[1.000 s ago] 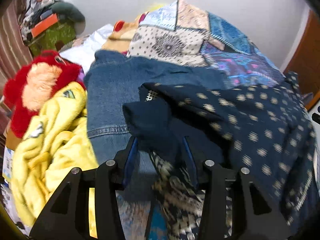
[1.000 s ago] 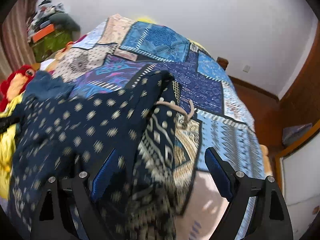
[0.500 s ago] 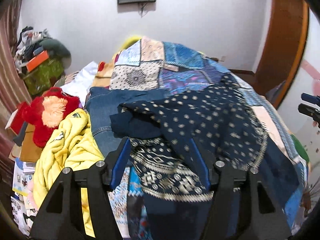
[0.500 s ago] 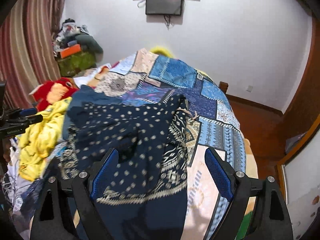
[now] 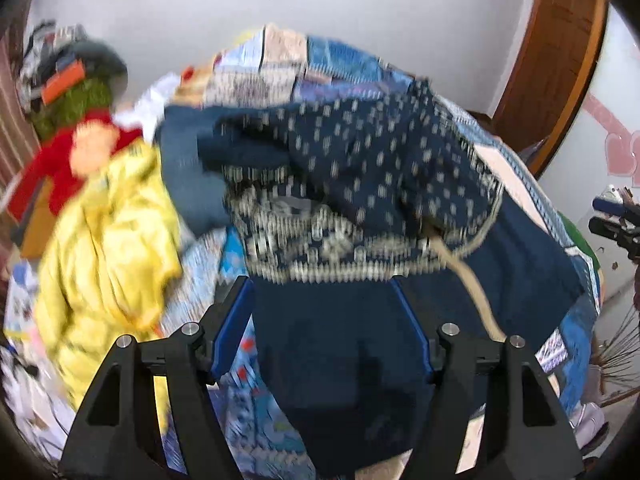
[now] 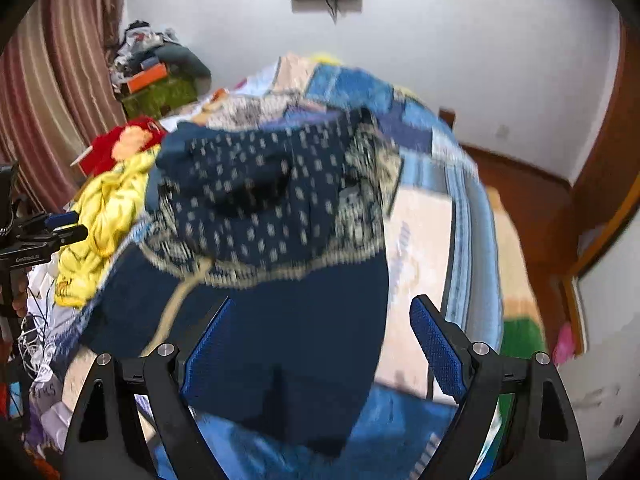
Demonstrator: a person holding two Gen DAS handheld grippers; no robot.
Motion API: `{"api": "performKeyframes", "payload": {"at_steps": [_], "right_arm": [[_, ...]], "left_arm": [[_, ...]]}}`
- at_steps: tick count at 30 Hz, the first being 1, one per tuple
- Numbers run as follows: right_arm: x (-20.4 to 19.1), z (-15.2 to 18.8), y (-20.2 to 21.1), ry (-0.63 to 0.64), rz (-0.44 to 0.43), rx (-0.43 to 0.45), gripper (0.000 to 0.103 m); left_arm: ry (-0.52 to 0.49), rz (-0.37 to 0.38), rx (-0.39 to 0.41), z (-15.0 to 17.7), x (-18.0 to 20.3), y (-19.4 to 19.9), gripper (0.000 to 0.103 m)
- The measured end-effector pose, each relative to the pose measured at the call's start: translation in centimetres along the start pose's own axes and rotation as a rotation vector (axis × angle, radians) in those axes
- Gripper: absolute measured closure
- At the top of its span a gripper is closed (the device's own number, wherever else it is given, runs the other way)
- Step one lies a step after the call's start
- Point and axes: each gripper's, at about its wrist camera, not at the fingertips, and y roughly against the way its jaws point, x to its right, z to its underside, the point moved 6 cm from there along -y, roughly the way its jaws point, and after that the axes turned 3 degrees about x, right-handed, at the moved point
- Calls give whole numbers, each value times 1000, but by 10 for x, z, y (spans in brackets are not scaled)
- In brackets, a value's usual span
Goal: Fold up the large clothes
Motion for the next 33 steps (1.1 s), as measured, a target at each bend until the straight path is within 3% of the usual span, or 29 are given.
{"api": "performKeyframes", "payload": {"at_steps": [10, 13, 17, 19, 21, 22, 23, 24, 25, 26, 27, 29, 33], "right_arm": [[23, 62, -38, -152, -61, -135, 16], [25, 71, -49, -195, -103, -147, 16], [18, 66, -53, -185, -134, -115, 16], [10, 63, -57, -184, -176, -106, 25], [4, 62, -59, -164, -157, -100, 34], [-1, 60, -58, -140, -151, -79, 53], [-3, 57, -57, -134, -152, -59, 63], [-5, 55, -57, -136, -163, -48, 80], [-7, 51, -56, -144, -177, -33, 85], [-9, 46, -55, -148, -175, -19, 85], [-11, 43, -53, -141, -170, -4, 86], [-16, 30, -47, -129, -181, 30, 87], [-22, -2, -31, -104, -209, 94, 87]], "left_arm": [[216, 65, -203, 91, -23, -44, 35], [292, 81, -203, 110, -30, -47, 33], [492, 209, -240, 123, -38, -55, 33], [511, 228, -238, 123, -37, -56, 33], [485, 254, -224, 119, -30, -54, 38], [485, 276, -214, 117, -26, -53, 42], [486, 296, -204, 115, -23, -52, 46], [482, 313, -194, 113, -18, -51, 56], [476, 323, -191, 111, -16, -50, 63], [467, 332, -189, 107, -13, -49, 81], [446, 319, -183, 101, -10, -45, 91], [398, 283, -157, 90, -8, -39, 91], [304, 250, -33, 49, -3, -11, 91]]}}
